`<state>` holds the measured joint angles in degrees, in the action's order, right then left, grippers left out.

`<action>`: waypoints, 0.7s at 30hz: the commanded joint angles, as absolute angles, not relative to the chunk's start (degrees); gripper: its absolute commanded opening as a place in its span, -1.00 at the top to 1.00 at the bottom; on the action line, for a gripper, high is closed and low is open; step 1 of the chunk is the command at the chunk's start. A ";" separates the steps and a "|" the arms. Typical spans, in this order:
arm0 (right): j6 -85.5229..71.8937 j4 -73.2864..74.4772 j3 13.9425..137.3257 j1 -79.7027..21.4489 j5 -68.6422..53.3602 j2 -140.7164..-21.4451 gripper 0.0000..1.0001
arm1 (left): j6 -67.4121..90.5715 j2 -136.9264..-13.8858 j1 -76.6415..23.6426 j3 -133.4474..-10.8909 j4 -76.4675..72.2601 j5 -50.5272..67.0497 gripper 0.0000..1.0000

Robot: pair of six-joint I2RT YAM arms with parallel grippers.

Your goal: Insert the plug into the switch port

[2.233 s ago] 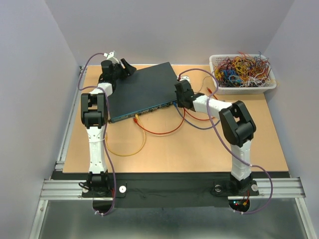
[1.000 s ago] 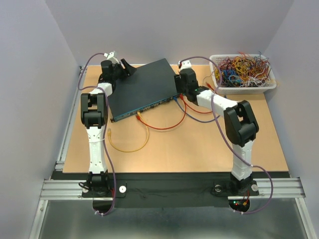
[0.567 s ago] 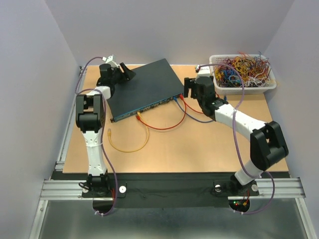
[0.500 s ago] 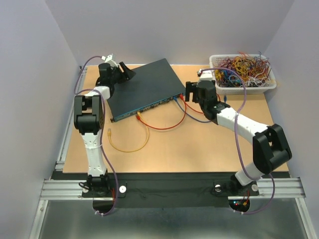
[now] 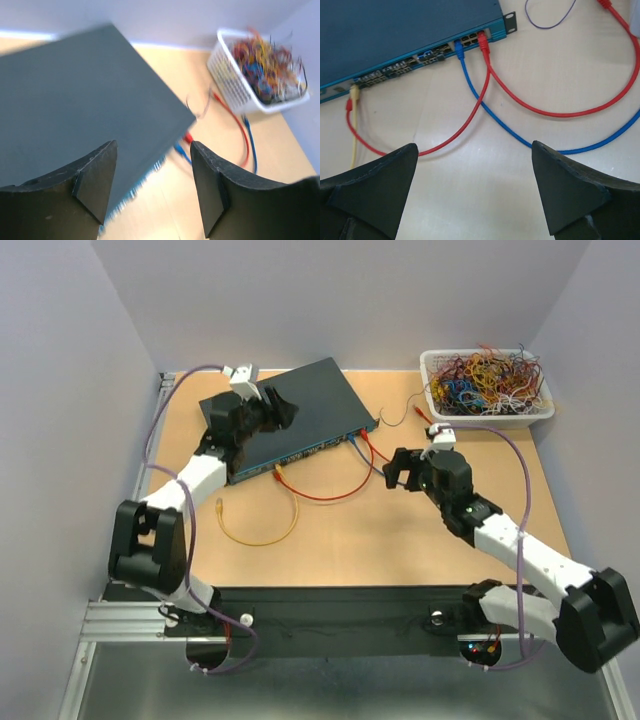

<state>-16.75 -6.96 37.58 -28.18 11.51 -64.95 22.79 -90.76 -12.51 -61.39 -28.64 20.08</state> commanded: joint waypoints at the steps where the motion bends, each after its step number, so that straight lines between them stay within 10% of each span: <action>1: -19.60 -8.79 33.32 -28.65 7.91 -57.41 -1.00 | 18.28 -79.41 -17.30 -52.23 -25.93 10.66 -0.42; 21: -21.45 -7.21 26.72 -28.74 4.83 -47.28 -1.00 | 16.35 -40.52 -28.74 -23.56 -21.62 -12.12 -0.41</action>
<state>-21.43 -6.35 27.16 -28.21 5.89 -48.01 17.82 -42.87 -28.08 -24.95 -20.73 -7.46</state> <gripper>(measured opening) 0.998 0.708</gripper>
